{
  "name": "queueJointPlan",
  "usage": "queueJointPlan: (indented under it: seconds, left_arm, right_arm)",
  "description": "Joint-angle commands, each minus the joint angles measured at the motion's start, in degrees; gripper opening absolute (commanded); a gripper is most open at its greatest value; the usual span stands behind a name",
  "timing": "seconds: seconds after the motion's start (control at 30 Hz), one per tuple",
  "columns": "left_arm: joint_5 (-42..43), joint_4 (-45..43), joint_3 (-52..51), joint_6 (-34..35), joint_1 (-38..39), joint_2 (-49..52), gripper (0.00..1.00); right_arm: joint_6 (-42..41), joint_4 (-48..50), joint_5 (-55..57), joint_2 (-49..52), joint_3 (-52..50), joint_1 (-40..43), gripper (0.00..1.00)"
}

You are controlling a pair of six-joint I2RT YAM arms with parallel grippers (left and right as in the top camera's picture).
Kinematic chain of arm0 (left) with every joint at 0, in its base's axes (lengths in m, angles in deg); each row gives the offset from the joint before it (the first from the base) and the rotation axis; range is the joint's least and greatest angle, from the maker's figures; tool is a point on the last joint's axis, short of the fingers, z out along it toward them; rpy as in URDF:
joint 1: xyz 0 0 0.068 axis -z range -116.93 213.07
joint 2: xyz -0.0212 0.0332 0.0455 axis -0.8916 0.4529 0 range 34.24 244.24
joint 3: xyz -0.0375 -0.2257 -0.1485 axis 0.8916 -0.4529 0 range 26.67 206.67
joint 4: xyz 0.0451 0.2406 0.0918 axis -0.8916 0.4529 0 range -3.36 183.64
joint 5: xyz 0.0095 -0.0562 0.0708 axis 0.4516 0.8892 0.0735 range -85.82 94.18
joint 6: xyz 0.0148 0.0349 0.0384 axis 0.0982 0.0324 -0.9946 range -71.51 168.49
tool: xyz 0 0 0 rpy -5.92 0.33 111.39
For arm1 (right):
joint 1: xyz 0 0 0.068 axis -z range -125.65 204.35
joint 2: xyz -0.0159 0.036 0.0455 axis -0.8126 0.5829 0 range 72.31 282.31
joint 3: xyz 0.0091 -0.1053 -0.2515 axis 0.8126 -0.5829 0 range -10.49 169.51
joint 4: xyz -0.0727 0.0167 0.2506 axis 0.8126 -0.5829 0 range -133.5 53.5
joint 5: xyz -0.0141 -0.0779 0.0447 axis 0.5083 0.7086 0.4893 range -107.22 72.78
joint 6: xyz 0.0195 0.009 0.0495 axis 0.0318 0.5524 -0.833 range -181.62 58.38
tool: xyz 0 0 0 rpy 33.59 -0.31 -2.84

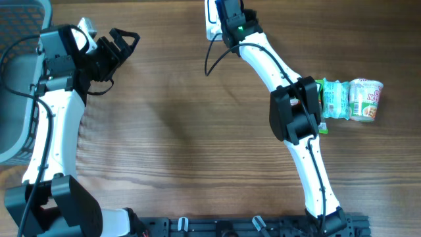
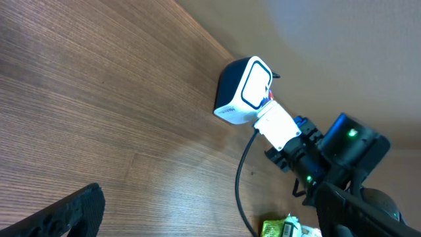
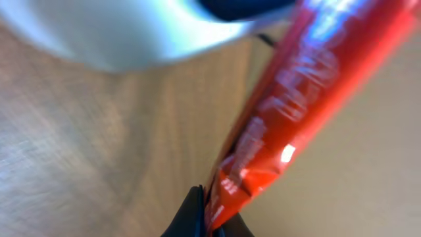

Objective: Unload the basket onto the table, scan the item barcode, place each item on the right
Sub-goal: 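Carry the red stick right and place it beside the green packets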

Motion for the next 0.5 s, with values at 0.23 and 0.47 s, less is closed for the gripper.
queueJointPlan:
  seconds: [0.23, 0.47]
  left_arm:
    - [-0.4, -0.1, 0.5, 0.1, -0.2, 0.5, 1.00]
    - [-0.4, -0.1, 0.5, 0.1, -0.2, 0.5, 1.00]
  right_arm:
    - [-20.4, -9.8, -18.7, -15.7, -0.1, -0.4, 0.04]
    - [-51.1, -40.4, -33.4, -28.9, -0.1, 1.3, 0.06]
